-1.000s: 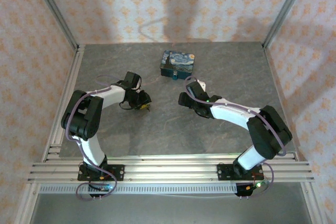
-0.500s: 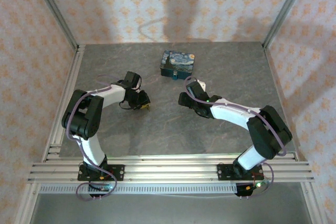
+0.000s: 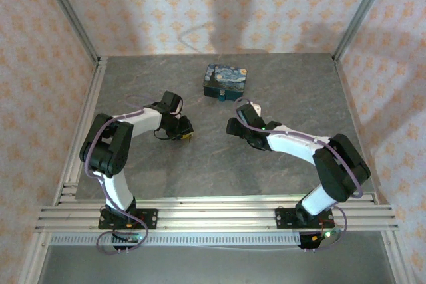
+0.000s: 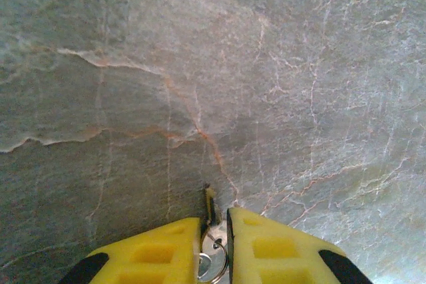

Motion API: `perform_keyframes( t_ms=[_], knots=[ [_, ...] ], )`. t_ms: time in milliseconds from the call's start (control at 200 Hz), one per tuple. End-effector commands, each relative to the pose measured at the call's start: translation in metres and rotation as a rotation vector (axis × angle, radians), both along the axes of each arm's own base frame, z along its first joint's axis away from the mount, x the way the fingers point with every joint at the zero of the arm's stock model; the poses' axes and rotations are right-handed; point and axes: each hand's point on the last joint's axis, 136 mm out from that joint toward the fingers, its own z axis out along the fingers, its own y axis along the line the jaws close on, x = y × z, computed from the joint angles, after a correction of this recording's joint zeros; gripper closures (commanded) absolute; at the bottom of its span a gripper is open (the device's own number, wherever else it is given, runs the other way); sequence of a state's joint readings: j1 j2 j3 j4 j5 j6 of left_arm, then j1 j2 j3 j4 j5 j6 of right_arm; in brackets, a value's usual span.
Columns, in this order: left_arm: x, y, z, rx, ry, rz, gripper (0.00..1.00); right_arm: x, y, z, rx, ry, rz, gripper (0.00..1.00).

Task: Unlock the padlock with the key

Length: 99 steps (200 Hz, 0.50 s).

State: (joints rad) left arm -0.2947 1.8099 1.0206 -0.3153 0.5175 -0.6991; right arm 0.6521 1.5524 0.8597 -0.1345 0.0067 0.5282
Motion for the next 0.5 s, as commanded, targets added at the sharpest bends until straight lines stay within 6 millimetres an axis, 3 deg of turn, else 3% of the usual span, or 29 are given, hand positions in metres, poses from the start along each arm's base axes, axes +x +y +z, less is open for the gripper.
perform_keyframes(
  t_ms=[0,200,490],
  knots=[
    [0.0011,-0.0023,-0.0037,0.011,0.016,-0.017,0.84,-0.0034,-0.0009,0.0015,0.007,-0.005,-0.012,0.21],
    [-0.0008,-0.0018,-0.0076,0.021,0.023,-0.033,0.93,-0.0047,-0.0030,0.0014,0.005,-0.006,-0.016,0.21],
    [-0.0005,-0.0019,-0.0045,0.024,0.012,-0.051,0.97,-0.0051,-0.0031,0.0013,0.006,-0.005,-0.016,0.21]
  ],
)
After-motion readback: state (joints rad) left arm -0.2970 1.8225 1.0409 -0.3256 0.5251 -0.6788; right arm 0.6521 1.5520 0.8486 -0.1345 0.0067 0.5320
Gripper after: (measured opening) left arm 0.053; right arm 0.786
